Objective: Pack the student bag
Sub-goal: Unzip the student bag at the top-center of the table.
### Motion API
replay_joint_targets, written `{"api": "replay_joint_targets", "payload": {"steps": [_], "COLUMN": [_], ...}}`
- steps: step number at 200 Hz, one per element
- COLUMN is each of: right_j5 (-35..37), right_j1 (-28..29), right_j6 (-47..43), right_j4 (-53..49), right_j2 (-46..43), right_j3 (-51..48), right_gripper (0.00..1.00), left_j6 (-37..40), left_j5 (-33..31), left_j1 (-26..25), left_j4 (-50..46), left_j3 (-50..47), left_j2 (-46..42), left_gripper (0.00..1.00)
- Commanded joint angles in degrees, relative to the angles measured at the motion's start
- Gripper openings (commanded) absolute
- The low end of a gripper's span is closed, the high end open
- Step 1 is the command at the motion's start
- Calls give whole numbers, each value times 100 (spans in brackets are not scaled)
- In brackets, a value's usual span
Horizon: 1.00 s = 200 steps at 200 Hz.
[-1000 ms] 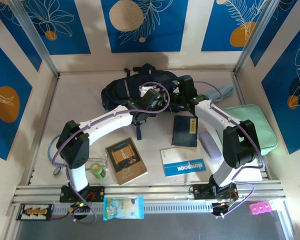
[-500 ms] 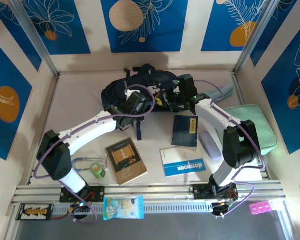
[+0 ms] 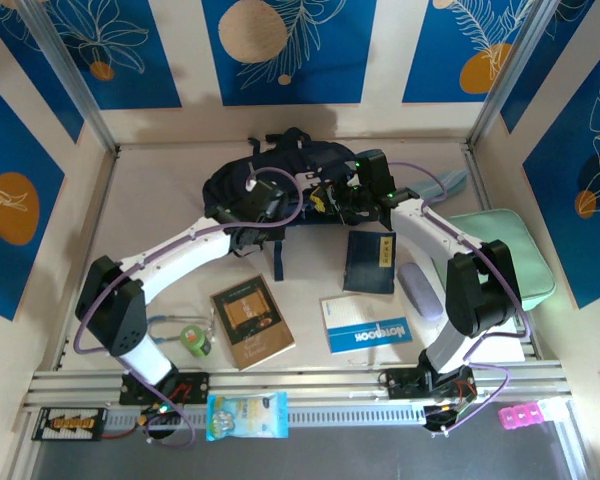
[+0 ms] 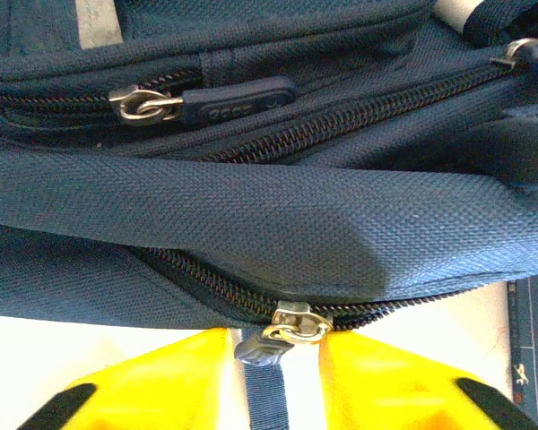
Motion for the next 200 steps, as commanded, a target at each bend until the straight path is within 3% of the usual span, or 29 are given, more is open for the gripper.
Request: {"api": "replay_joint_targets", "payload": {"steps": [1,88,127,200], "right_j5": [-334,-360,-322,-122], "right_j1": [61,51,25,-99], "right_j6": [138,115,39,-233], "right_j4": [399,356,329,103], "right_j2": [-390,-320,-311,-338], "right_j3": [-3,43,37,-7], "right_gripper": [0,0,0,0], "left_j6": [5,266,265,269], "left_j5": [20,265,-12,-145], "left_j1": [35,54,80,286], "left_j4": [-154,20,-170,-198], "left_j3": [187,252,316,-64], "left_j2": [53,207,175,-326], "left_gripper": [27,31,14,0]}}
